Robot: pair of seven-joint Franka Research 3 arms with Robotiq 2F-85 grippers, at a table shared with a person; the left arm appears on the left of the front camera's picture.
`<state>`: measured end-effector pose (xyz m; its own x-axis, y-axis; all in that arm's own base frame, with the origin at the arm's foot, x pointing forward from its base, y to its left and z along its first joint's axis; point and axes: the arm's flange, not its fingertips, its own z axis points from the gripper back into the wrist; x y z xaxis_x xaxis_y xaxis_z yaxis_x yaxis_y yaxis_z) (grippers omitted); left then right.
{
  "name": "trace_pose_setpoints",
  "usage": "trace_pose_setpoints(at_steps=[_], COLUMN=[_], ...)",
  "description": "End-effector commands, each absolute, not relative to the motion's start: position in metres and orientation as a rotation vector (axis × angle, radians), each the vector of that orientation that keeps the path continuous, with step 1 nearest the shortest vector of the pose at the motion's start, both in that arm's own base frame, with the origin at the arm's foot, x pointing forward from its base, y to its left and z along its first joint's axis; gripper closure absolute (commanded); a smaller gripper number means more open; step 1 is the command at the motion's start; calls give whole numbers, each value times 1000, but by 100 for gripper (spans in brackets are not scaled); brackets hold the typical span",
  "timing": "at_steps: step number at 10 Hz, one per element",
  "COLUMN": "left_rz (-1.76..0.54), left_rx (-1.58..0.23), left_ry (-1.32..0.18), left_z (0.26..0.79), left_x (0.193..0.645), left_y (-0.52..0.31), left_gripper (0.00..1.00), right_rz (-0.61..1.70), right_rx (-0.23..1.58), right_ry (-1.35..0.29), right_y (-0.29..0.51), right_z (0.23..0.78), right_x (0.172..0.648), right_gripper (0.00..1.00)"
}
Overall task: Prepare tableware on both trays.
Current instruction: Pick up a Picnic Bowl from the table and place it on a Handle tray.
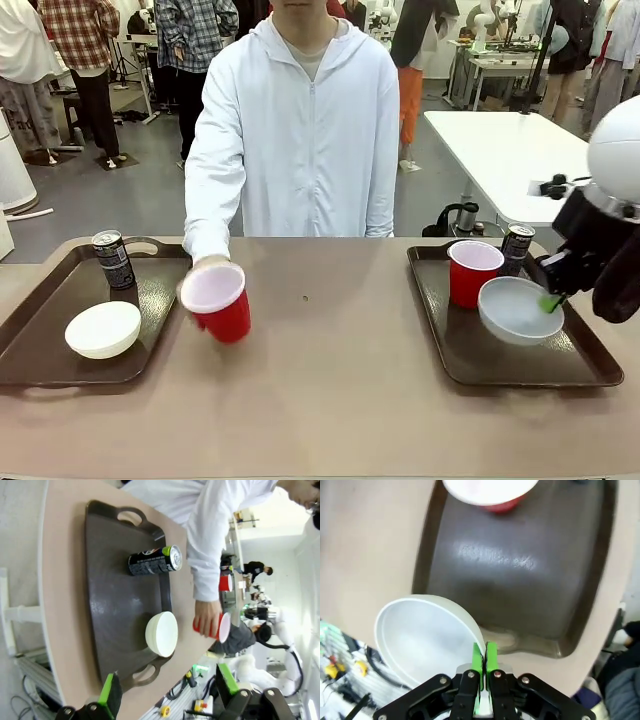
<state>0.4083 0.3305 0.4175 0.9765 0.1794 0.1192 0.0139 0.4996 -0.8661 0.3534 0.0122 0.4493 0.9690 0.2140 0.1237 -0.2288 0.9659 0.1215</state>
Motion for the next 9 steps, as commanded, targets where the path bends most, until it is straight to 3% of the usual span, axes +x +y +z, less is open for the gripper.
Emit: trace_pose_setpoints(at_steps=[1,9], left_rz=[104,104], left_rx=[-1053,-1053], left_ry=[-214,-214], left_z=[419,419], left_x=[406,406], left_y=[329,329], left_gripper=[0,0], right_rz=[215,74], right_rx=[152,194], right_ry=[-165,-224], right_y=[0,4], right_z=[418,346], right_x=[352,393], right_gripper=[100,100])
